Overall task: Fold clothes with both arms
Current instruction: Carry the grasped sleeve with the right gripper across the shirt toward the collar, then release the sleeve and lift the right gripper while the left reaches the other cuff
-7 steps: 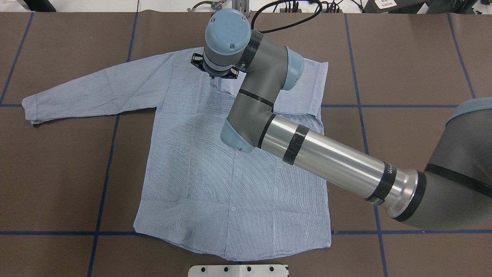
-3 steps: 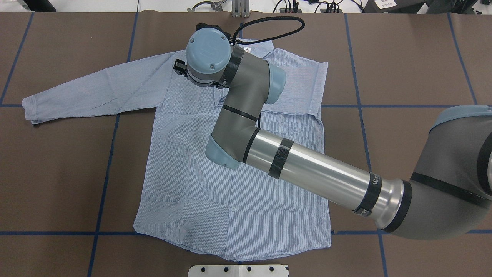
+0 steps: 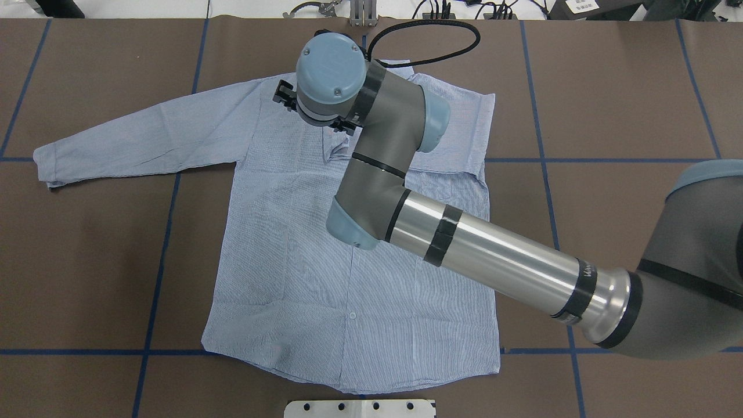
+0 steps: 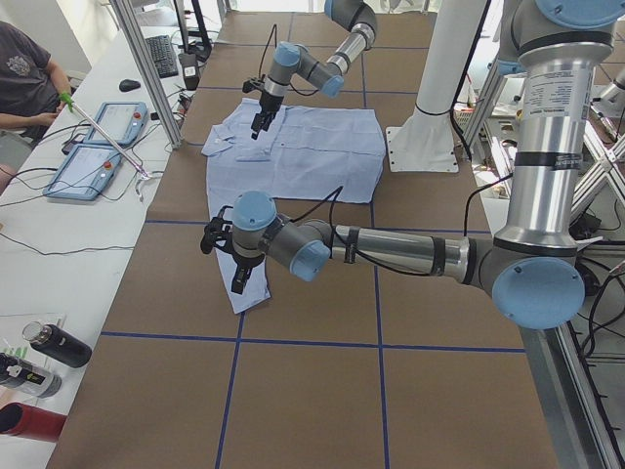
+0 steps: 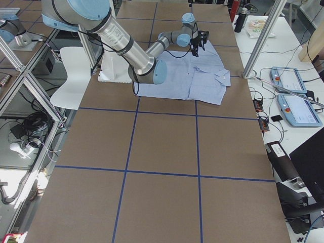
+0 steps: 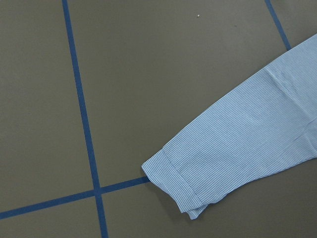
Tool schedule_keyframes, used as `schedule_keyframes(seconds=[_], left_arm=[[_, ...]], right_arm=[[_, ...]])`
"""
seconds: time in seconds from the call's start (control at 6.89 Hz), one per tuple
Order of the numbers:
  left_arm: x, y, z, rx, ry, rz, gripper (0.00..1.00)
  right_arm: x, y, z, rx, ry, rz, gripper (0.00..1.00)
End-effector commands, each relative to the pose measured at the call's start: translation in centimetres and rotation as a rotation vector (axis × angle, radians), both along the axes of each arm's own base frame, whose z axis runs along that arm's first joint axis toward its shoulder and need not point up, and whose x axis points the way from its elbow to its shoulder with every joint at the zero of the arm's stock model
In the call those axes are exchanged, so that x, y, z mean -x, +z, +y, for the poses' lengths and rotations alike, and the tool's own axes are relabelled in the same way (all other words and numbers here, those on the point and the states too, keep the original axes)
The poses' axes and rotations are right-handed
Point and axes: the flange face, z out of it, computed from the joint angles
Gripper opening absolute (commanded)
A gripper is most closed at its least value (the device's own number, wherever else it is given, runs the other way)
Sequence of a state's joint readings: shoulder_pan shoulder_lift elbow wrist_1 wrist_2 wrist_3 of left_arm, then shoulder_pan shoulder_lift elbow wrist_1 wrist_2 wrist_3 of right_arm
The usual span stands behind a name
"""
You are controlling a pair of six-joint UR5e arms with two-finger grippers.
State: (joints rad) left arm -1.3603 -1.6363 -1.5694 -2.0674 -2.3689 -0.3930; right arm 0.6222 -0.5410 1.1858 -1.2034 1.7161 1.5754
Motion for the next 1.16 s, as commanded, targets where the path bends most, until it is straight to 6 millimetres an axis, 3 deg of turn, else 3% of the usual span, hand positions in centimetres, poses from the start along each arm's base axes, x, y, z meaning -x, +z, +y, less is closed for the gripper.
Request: schedule_keyframes(seconds=[0.0, 0.15, 0.29, 0.44, 0.58, 1.02], left_arm=[[-3.9, 3.4, -1.8, 0.107, -0.032, 0.033, 0.97], [-5.7, 5.2, -2.3, 0.133, -0.045, 0.055, 0.87], [-7.6, 7.9, -1.7, 0.156, -0.036, 0.064, 0.86], [-8.5, 8.8, -1.3, 0.187, -0.045, 0.074, 0.81], [-9.1, 9.4, -1.3, 0.209, -0.042, 0.070, 0.79], [-10.0, 10.5, -3.3, 0.233, -0.043, 0.060, 0.65]], right_arm=[[-10.3, 8.5, -2.8, 0.113, -0.050, -0.031, 0.99], [-13.9, 10.9, -3.9, 0.155, -0.051, -0.044, 0.99], [-16.8, 14.3, -4.6, 0.171, -0.056, -0.027, 0.99], [-19.8, 17.5, -4.2, 0.134, -0.089, 0.003, 0.99], [-22.0, 19.2, -4.0, 0.127, -0.093, 0.012, 0.99], [-23.5, 19.6, -3.8, 0.126, -0.078, 0.010, 0.99]])
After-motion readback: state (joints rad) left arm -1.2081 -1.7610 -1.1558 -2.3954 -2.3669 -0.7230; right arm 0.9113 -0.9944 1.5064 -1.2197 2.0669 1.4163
